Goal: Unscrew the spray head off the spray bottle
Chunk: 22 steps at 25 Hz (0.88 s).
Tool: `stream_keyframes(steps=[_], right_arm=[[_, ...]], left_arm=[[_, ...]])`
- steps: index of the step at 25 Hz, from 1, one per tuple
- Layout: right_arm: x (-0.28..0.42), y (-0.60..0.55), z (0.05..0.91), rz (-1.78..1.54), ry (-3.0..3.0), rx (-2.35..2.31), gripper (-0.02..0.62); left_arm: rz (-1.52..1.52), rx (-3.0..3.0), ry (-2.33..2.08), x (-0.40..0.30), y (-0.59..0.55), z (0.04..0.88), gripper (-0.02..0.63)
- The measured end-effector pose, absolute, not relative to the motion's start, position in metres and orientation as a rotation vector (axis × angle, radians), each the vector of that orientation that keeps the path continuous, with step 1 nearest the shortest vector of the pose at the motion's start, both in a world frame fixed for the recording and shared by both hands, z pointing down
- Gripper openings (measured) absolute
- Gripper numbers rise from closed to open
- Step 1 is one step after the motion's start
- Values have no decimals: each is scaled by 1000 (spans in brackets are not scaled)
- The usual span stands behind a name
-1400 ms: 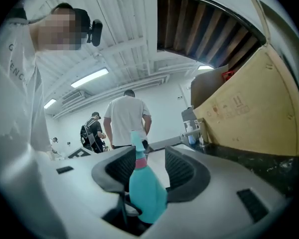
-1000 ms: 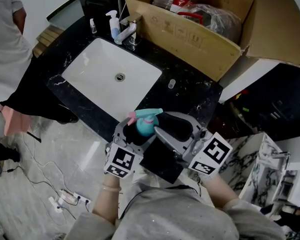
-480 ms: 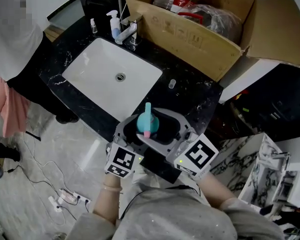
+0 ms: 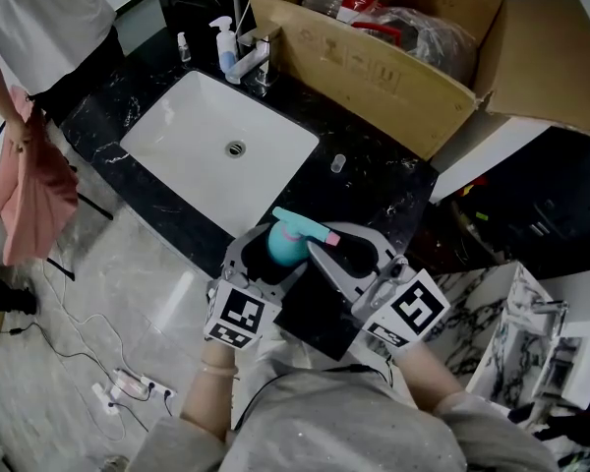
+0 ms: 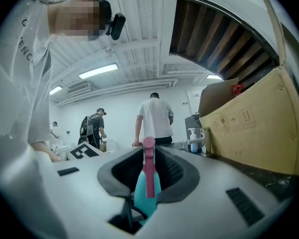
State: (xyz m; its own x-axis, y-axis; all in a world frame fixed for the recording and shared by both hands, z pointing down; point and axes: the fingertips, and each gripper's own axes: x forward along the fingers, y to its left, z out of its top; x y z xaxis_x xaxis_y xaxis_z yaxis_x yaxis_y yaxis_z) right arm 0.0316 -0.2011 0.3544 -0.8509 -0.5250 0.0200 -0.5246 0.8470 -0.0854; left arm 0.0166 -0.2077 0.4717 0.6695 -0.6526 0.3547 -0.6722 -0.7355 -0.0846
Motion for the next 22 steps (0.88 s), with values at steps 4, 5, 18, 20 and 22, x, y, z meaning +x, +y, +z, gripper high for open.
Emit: stream_keyframes(steps=[4,5,18,20,22], right_arm=[[23,-205,352,-167,3018,-815,103],[21,-206,352,-153,3025,-812,83],[25,-214,309,-105,3043,-738,72],[27,-216,301,-122,3050,-735,72],[29,-217,294,-134,3057,-734,72]], left_arm=[[572,2820,-1122,17,-207,472,341],[573,2819,-1122,17,-207,472,341],[578,2822,-1116,17,-208,473,341],[584,2824,-1114,17,-208,474,341],[588,2825,-1112,16,-208,474,341]])
